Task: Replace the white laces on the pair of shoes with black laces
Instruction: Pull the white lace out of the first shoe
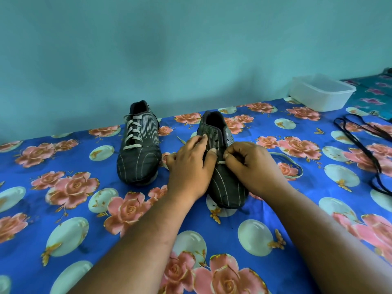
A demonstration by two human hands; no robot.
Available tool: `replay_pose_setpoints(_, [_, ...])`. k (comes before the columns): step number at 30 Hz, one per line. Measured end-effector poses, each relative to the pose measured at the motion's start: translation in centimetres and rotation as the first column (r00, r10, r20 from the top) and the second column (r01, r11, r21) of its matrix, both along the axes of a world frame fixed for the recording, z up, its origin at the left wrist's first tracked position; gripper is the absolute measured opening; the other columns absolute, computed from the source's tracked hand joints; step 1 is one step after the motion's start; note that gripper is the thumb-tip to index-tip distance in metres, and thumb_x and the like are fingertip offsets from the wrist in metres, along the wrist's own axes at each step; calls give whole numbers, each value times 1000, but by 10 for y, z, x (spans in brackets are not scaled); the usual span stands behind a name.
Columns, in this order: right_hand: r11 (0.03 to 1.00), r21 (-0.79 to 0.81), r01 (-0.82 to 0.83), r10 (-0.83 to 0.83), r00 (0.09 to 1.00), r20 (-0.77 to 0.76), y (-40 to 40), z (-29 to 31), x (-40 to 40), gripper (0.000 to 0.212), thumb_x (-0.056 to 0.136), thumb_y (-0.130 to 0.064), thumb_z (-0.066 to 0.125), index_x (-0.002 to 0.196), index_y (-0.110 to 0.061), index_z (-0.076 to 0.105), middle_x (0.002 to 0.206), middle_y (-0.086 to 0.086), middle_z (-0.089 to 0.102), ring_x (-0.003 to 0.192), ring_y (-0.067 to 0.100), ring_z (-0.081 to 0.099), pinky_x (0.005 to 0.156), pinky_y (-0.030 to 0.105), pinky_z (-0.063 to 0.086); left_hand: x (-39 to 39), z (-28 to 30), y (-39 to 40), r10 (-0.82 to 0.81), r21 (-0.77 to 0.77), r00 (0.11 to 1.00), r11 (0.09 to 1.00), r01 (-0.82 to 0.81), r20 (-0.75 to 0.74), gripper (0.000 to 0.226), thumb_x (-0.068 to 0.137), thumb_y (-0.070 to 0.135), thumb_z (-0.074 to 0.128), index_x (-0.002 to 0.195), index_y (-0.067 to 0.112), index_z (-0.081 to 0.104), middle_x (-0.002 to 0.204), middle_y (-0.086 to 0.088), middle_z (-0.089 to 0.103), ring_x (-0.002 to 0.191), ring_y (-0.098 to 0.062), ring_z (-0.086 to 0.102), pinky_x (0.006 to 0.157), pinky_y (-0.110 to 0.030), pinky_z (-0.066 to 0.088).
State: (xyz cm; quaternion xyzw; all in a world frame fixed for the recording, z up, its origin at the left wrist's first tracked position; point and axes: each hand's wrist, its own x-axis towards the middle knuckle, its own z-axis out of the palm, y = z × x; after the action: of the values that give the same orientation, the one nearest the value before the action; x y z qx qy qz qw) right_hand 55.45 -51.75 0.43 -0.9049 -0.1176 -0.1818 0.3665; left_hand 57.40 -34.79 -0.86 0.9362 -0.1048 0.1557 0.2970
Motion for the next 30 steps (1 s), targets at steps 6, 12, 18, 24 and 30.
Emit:
replay_pose_setpoints(6, [1000, -1, 30, -30, 997, 68, 1, 0, -1, 16, 89, -37, 59, 89, -28, 72, 81, -14, 60, 79, 9, 58, 80, 46, 51, 4, 1, 0, -168, -207, 972, 969, 133, -161, 73, 90, 54, 31, 159, 29, 31, 166, 9, 28, 153, -5, 20, 125, -47, 14])
replay_pose_setpoints(12, [999, 26, 29, -28, 999, -22, 2, -1, 0, 26, 93, -33, 65, 116, -26, 76, 99, -11, 55, 101, 19, 60, 95, 46, 48, -2, 0, 0, -221, -226, 940, 960, 164, -260, 80, 87, 58, 29, 161, 37, 10, 168, 16, 15, 153, 1, 10, 124, -47, 1])
replay_pose_setpoints(18, [994, 105, 4, 13, 987, -160, 2, 3, -1, 12, 95, -24, 68, 102, -28, 77, 102, -4, 56, 106, 17, 56, 96, 30, 43, -6, 2, -1, -172, -137, 962, 980, 145, -211, 89, 83, 65, 32, 161, 38, -1, 167, 10, 22, 152, -6, 10, 122, -44, 3])
replay_pose_setpoints(24, [662, 747, 53, 279, 908, -312, 7, 16, -6, 16, 96, -6, 53, 85, -3, 63, 83, 9, 65, 74, 15, 64, 64, 24, 52, -4, 0, -2, -144, -118, 976, 985, 125, -163, 99, 72, 73, 22, 162, 36, 5, 165, 9, 26, 153, -10, 10, 122, -49, 5])
replay_pose_setpoints(30, [787, 617, -7, 245, 922, -301, 3, 21, -10, 40, 97, -42, 65, 86, -3, 68, 82, 18, 72, 73, 23, 66, 69, 37, 57, -3, -3, -2, -126, -108, 980, 988, 111, -152, 100, 71, 72, 20, 162, 33, 7, 167, 9, 22, 154, -10, 10, 122, -47, 2])
